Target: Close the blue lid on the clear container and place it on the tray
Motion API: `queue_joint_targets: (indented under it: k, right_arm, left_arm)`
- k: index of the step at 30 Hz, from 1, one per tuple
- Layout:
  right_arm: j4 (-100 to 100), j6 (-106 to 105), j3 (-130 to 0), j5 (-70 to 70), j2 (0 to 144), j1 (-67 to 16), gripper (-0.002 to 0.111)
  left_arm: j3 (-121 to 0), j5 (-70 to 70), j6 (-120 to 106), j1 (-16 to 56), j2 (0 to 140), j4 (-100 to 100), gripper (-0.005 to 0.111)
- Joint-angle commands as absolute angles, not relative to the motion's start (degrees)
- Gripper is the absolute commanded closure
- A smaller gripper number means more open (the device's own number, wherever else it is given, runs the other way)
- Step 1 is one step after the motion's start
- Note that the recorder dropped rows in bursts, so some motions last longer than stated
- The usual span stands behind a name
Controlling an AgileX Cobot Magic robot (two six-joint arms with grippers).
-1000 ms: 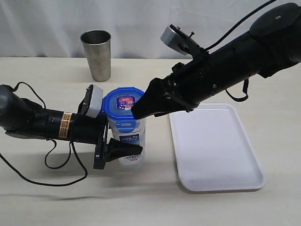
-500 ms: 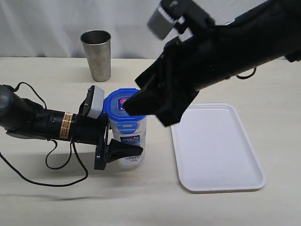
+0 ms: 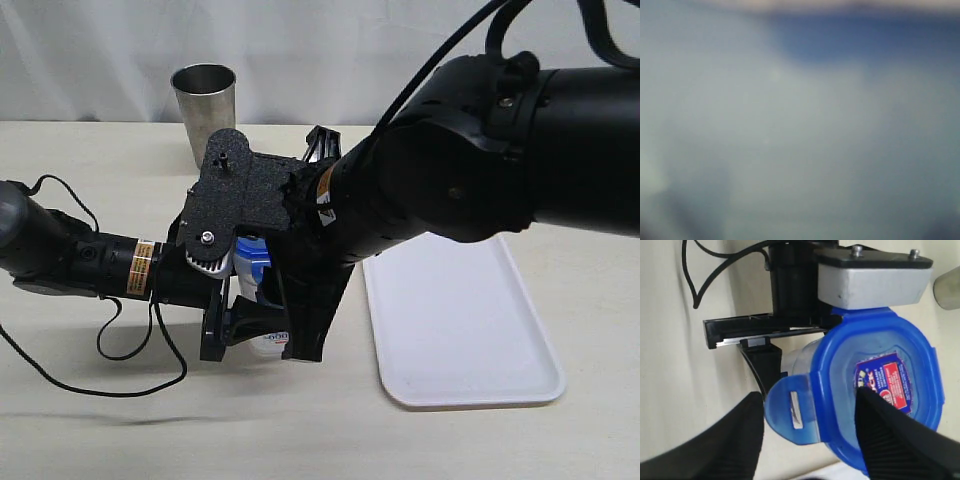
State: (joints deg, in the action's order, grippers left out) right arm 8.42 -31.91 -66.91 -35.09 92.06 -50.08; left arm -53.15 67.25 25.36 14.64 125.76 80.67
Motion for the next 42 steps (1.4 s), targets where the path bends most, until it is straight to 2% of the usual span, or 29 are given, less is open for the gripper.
queue_joint_targets:
  k: [1,13,19,35,42]
  right_arm:
    - [9.9,-31.23,-67.04,-34.7,93.2,-50.14,0.061]
    - [10.42,-31.23,-64.52,-34.32,93.32,-50.14,0.062]
    - [11.55,-30.84,-63.77,-33.68,94.81,-50.14,0.074]
    - [10.81,-29.09,-63.77,-33.94,102.75,-50.14,0.074]
    - [10.96,-27.33,-66.49,-40.38,101.54,-50.14,0.056]
  left_arm:
    - [-53.44,69.96,25.53,14.73,125.15,79.84,0.107]
    - [-53.44,69.96,25.53,14.73,125.15,80.25,0.107]
    - [-53.44,69.96,25.53,14.73,125.15,80.37,0.107]
    - [-53.44,69.96,25.53,14.73,125.15,81.67,0.107]
    - [-53.44,69.96,25.53,14.73,125.15,81.79,0.107]
